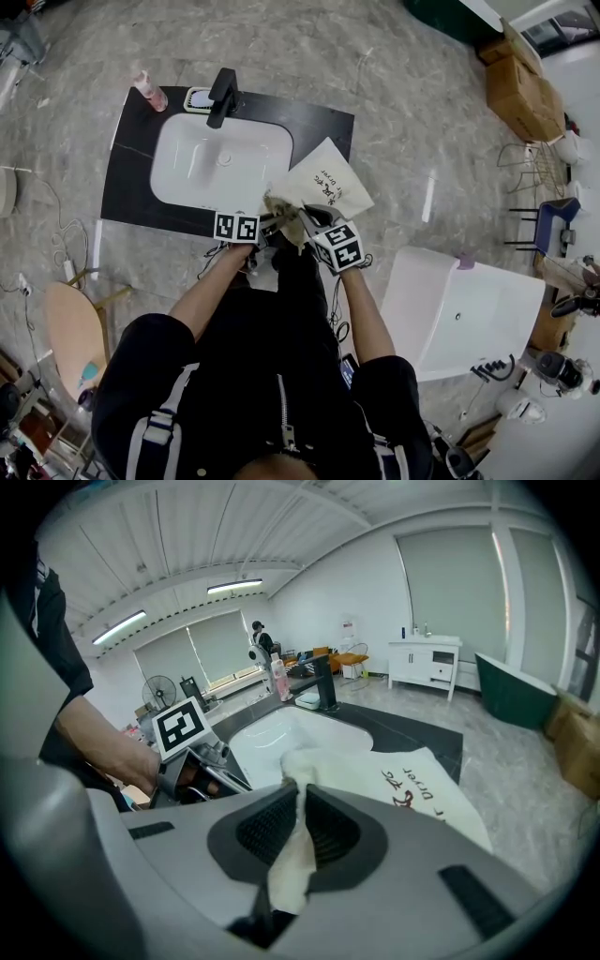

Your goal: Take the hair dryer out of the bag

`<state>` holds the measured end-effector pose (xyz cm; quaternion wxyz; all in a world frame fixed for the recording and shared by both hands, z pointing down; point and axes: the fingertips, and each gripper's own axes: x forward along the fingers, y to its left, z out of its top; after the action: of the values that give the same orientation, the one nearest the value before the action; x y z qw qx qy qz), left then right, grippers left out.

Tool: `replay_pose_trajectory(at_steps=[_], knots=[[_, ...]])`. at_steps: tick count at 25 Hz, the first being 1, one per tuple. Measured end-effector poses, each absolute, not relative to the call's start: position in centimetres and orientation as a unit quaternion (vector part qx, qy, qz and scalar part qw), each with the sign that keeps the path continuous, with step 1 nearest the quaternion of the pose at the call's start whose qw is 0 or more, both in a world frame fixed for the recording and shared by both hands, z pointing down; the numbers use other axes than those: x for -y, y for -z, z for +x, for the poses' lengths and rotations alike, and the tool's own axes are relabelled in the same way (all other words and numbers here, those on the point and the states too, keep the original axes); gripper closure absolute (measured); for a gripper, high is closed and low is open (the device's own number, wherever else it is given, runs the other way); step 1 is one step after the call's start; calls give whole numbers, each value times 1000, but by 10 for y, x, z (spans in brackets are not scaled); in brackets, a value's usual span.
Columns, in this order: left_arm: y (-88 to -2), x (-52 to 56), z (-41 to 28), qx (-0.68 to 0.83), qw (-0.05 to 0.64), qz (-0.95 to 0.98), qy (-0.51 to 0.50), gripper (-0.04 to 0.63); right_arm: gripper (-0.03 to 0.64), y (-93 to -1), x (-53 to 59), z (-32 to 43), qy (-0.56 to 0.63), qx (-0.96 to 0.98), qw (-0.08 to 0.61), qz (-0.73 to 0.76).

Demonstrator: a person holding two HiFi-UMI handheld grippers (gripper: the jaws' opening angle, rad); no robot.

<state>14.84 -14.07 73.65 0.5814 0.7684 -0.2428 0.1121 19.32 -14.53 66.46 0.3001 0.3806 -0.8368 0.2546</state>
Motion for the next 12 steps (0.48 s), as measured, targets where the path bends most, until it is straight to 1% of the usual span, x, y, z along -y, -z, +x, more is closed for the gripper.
replay_pose_trajectory(at_steps=[12], knots=[[-732,130,131,228,584,770,-117,499,575,-671,147,191,-262,827,307,391]])
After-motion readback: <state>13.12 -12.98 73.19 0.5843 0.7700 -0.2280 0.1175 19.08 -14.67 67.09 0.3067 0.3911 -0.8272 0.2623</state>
